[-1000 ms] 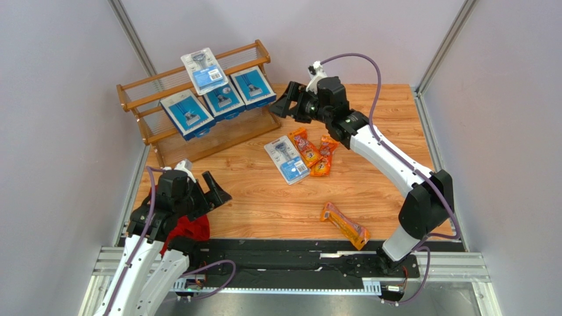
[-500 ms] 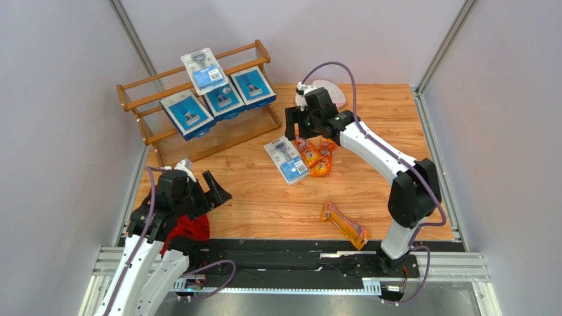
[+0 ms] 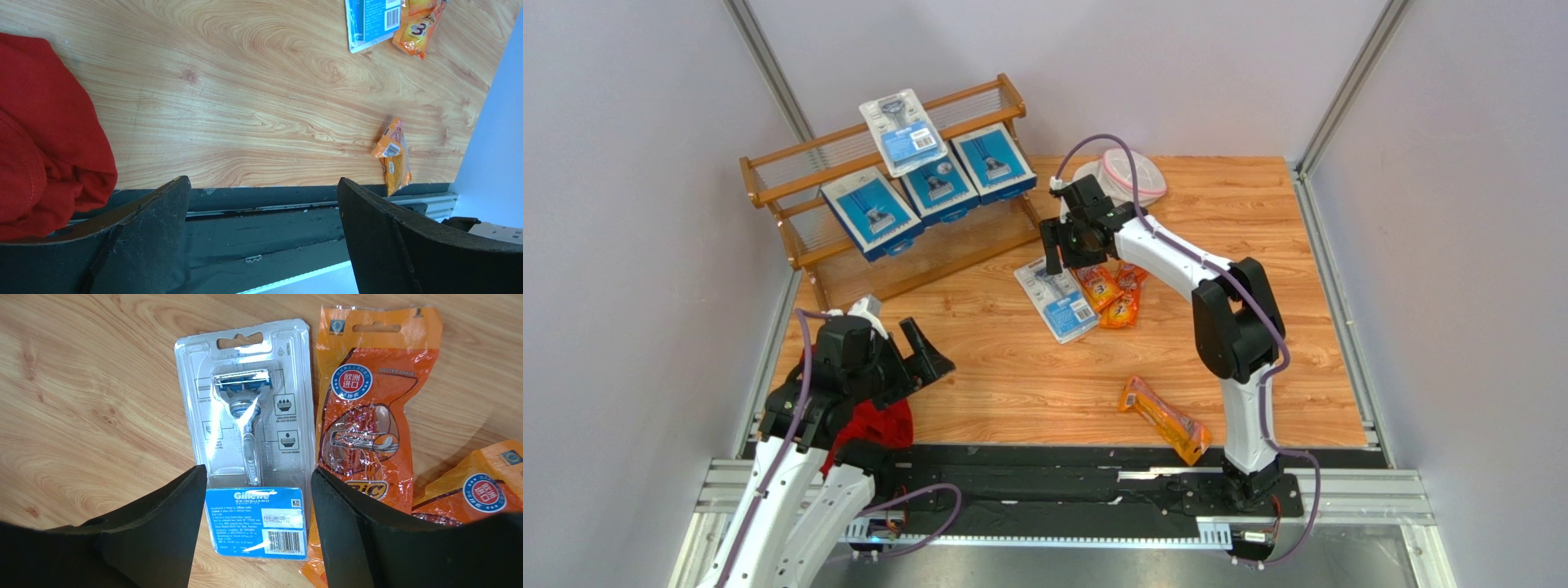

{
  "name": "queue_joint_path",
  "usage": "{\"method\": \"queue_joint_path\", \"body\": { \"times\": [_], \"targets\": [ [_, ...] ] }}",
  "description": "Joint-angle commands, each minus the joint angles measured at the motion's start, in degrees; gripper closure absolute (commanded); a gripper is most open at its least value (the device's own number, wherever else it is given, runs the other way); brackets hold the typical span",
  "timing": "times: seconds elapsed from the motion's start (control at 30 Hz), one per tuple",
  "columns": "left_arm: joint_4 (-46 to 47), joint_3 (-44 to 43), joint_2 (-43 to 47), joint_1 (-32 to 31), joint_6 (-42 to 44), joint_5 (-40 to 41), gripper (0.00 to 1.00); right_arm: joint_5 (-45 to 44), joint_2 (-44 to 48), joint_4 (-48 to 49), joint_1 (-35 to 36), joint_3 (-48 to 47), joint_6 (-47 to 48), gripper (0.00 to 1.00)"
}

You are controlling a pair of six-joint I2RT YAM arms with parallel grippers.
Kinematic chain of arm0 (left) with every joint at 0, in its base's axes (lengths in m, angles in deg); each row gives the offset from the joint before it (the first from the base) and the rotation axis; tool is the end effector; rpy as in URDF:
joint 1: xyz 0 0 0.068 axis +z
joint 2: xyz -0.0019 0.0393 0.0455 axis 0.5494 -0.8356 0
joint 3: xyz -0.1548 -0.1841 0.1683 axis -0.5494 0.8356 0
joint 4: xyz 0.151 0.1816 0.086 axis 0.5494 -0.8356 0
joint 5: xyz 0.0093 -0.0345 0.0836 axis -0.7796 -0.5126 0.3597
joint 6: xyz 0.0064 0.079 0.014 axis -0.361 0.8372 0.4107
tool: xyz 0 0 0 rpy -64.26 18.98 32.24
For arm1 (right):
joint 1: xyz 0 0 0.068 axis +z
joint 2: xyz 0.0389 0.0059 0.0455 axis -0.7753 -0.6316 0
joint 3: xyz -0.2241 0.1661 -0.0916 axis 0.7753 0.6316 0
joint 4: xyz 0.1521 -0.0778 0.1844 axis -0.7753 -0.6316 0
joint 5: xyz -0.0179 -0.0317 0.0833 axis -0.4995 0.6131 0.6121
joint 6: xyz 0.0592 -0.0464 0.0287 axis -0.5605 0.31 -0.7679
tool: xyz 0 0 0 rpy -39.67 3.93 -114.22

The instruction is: Place and organize the shaving razors onto the shelf

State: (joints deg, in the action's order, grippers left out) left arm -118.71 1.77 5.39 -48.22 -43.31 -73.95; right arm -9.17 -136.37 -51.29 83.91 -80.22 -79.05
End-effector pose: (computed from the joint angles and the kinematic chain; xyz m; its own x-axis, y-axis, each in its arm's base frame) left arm 0.0872 -0.0358 0.2567 -0.7520 -0.5285 -0.3940 -0.2398 0.7761 -0.5833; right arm 0.3947 0.2637 0.2215 -0.7965 -0.2646 -0.5436 -0.4223 0.8870 0.1869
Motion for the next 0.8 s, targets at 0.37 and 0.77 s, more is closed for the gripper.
{"method": "queue_joint_path", "body": {
  "times": [0.37, 0.77],
  "targets": [
    [1.87, 0.26, 0.35, 0.31, 0.82, -1.27, 0.03, 4.06, -8.65, -6.76, 0.23, -9.60, -1.90, 0.42],
    [1.60, 0.61, 1.23, 0.39, 0.21, -1.54, 0.03, 3.18, -17.69, -15.63, 0.23, -18.81, -4.89, 0.62]
  ]
}}
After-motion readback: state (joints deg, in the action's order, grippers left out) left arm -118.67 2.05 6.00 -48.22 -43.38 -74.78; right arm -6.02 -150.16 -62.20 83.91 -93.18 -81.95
